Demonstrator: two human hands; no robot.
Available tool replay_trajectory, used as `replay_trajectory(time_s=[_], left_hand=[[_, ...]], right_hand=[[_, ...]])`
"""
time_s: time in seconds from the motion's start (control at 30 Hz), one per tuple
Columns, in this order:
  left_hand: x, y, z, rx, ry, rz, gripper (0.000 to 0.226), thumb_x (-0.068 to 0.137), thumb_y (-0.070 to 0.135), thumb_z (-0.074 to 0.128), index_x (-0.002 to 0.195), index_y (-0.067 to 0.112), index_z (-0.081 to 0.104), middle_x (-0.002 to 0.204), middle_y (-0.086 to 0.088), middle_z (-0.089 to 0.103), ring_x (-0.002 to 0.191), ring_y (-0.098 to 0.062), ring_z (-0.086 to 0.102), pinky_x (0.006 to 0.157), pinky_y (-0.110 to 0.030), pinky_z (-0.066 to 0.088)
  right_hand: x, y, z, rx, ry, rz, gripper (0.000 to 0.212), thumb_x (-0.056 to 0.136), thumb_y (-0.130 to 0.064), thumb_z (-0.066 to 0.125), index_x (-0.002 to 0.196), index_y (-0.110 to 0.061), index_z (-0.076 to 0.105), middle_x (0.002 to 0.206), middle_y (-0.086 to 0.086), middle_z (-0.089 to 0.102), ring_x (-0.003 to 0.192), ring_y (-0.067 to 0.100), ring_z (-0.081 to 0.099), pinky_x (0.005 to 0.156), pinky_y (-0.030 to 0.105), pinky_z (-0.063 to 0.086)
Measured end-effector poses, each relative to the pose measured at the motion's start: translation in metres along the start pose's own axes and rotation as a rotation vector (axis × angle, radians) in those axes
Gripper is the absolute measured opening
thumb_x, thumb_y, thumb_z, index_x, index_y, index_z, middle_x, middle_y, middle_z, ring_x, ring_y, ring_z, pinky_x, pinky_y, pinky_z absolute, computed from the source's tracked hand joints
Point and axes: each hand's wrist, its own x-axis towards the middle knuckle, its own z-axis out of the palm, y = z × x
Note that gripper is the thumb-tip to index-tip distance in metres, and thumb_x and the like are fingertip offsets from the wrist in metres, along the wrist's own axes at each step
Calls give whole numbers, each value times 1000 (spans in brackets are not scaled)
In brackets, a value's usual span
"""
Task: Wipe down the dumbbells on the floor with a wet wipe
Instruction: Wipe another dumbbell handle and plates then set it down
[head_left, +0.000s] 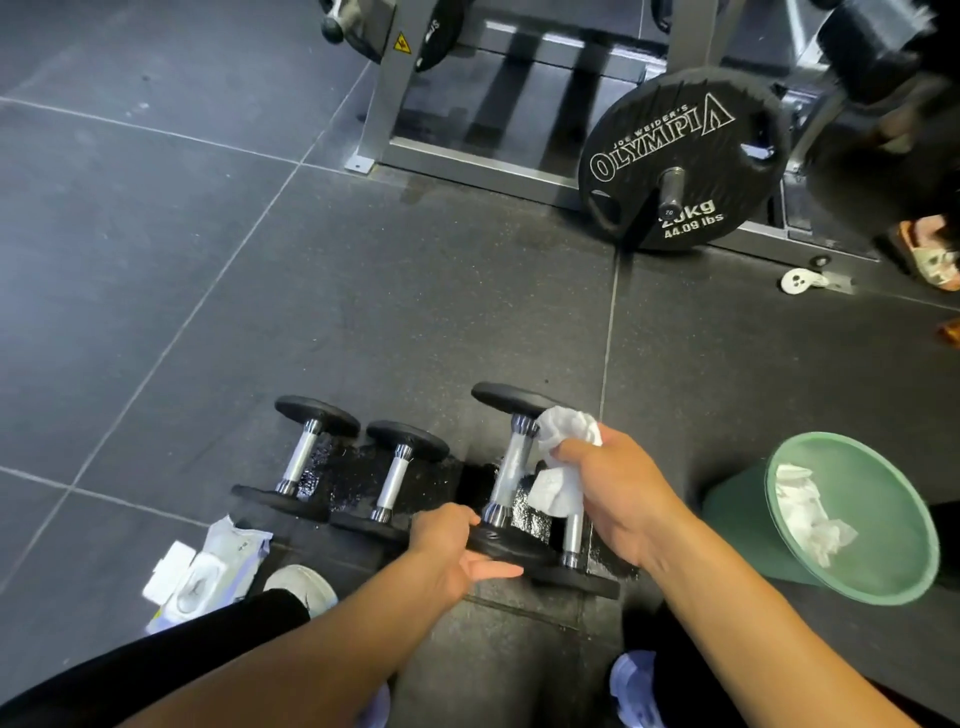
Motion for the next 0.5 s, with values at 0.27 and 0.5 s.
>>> replay_trajectory(time_s=[0.27,0.5], left_hand=[[76,-23,-6,-1,146,-14,13,102,-11,41,107,-5,52,100,-34,65,76,-51,70,38,-53,56],[134,-49,-7,-69,173,-64,22,105,-7,43,124,-11,54,96,-36,67,77,-51,70,38,-60,55]], right_hand=[[-5,-6,-15,-182,-5,-61,20,94,-3,60,107,-12,73,100,15,78,84,22,68,80,38,54],[-5,-8,-29,-442,5,-165,19,95,-13,60,104,-23,74,102,11,76,79,13,62,72,32,49]])
